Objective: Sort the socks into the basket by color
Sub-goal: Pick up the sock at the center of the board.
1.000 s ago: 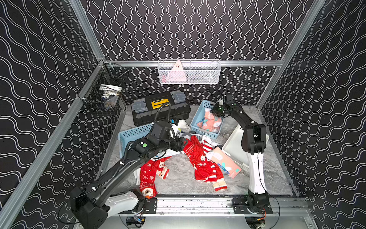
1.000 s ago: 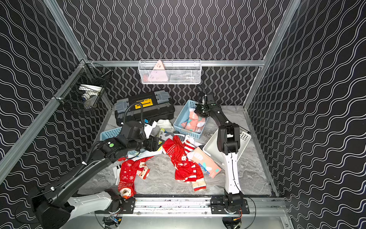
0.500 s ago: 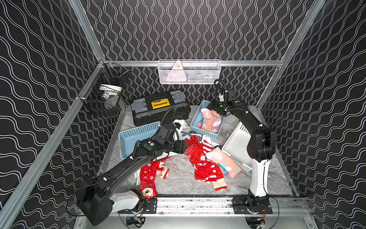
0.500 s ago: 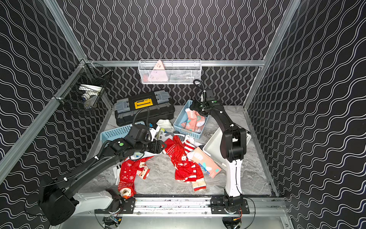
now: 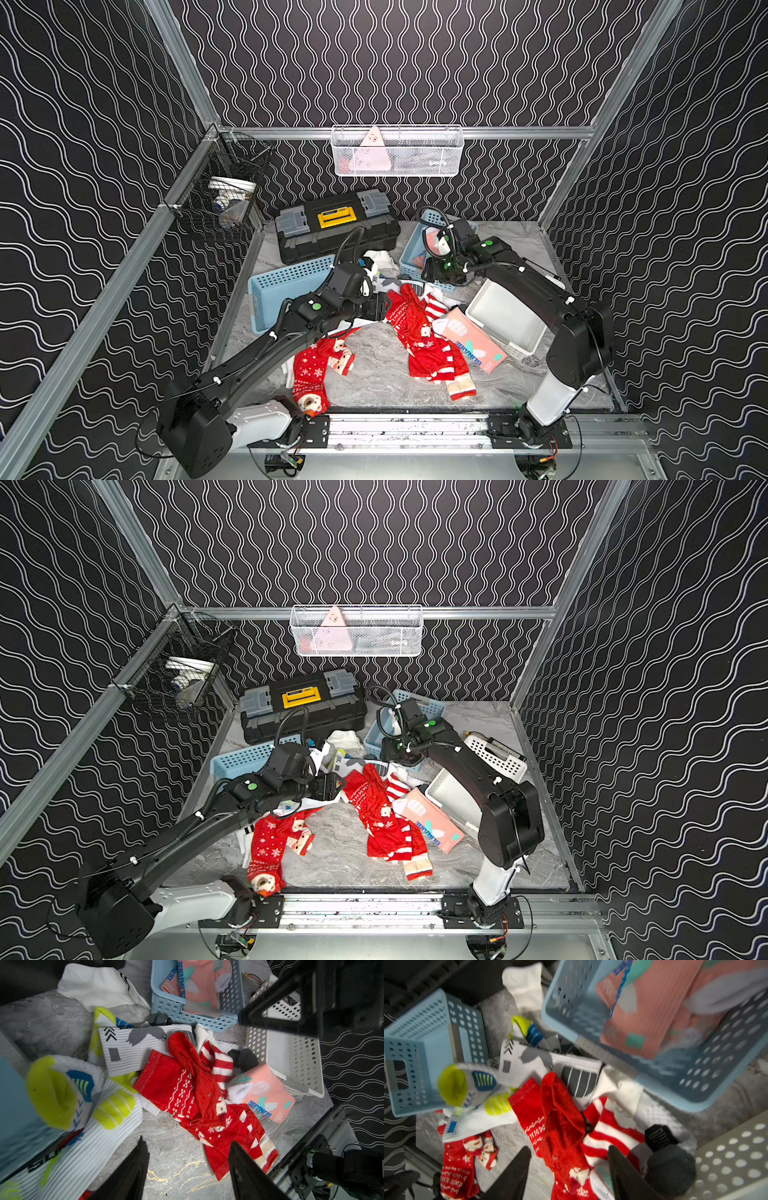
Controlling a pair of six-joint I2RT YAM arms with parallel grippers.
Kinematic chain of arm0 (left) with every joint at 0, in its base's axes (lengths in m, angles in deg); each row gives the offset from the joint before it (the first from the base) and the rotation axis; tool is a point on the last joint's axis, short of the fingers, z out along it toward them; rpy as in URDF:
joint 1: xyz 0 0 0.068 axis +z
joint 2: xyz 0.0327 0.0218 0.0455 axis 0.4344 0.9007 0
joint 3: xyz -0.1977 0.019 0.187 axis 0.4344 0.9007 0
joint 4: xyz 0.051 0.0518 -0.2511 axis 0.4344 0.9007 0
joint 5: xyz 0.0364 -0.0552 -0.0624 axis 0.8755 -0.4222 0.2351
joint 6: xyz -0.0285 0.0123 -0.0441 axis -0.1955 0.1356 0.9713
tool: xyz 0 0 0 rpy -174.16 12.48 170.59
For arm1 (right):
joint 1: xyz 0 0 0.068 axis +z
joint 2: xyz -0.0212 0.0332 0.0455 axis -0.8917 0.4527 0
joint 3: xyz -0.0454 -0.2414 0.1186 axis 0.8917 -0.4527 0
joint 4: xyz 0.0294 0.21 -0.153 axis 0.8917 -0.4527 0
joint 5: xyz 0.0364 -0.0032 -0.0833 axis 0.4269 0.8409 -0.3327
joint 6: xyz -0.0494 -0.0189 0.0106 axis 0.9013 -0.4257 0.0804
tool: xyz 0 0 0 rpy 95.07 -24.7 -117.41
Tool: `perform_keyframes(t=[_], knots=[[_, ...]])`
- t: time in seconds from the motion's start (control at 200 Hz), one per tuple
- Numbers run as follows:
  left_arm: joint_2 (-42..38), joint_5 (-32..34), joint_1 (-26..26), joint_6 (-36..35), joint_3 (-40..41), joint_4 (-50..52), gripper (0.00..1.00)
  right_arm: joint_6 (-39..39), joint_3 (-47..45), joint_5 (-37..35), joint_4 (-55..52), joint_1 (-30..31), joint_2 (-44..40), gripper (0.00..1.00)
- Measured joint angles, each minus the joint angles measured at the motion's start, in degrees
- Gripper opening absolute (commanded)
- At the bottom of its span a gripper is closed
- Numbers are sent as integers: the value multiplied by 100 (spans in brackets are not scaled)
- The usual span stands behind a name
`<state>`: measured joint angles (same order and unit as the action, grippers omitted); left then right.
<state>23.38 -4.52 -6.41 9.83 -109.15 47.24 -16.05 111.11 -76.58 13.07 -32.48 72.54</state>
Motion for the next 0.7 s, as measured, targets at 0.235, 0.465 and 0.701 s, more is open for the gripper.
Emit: perform_keyframes(t=[0.235,0.465,0.701], knots=[[-232,94,0,155,136,50,65,131,-136,162,-131,538,297,53],[-444,177,2,262,262,225,65,234,-118,205,-129,761,761,54],[-474,197,0,284,269,295,65,278,-146,164,-122,844,946,36]])
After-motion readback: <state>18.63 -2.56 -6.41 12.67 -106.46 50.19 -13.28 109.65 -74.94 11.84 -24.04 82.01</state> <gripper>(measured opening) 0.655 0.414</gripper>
